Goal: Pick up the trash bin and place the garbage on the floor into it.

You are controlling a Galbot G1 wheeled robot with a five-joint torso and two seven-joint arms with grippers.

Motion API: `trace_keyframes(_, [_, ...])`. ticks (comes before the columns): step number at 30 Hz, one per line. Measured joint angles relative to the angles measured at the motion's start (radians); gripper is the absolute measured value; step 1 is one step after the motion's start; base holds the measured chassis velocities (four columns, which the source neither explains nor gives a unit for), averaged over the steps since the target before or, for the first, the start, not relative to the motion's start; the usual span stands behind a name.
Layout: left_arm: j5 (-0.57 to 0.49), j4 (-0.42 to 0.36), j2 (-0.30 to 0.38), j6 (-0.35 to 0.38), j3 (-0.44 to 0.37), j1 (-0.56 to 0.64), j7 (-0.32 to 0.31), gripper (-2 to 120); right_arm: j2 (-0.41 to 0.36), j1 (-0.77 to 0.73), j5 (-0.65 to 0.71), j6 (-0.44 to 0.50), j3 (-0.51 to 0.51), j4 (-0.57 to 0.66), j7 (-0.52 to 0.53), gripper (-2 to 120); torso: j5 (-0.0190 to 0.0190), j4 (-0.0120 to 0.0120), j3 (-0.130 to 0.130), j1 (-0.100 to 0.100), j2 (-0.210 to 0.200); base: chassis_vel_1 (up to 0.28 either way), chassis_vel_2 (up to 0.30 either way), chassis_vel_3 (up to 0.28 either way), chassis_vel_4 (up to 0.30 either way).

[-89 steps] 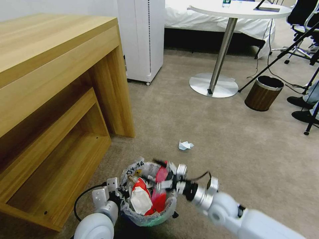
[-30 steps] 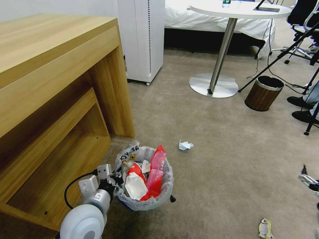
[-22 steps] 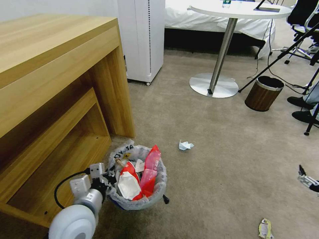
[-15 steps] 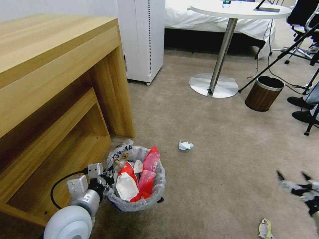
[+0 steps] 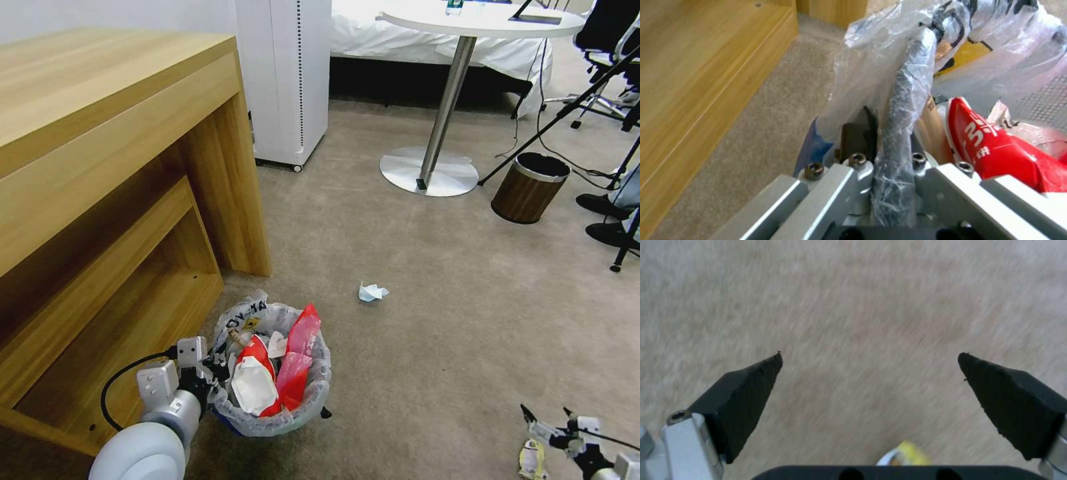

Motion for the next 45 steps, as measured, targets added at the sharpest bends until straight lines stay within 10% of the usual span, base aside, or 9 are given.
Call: trace_keyframes(45, [0.184, -0.049, -0.071, -0.008, -0.033, 0.188, 0.061, 0, 0.053, -0.072, -0.163, 0.131, 0.03, -0.172, -0.02, 100, -0.0003, 0.0, 0.0, 0.0, 0.0, 0.0, 0.0, 0.0, 0.0])
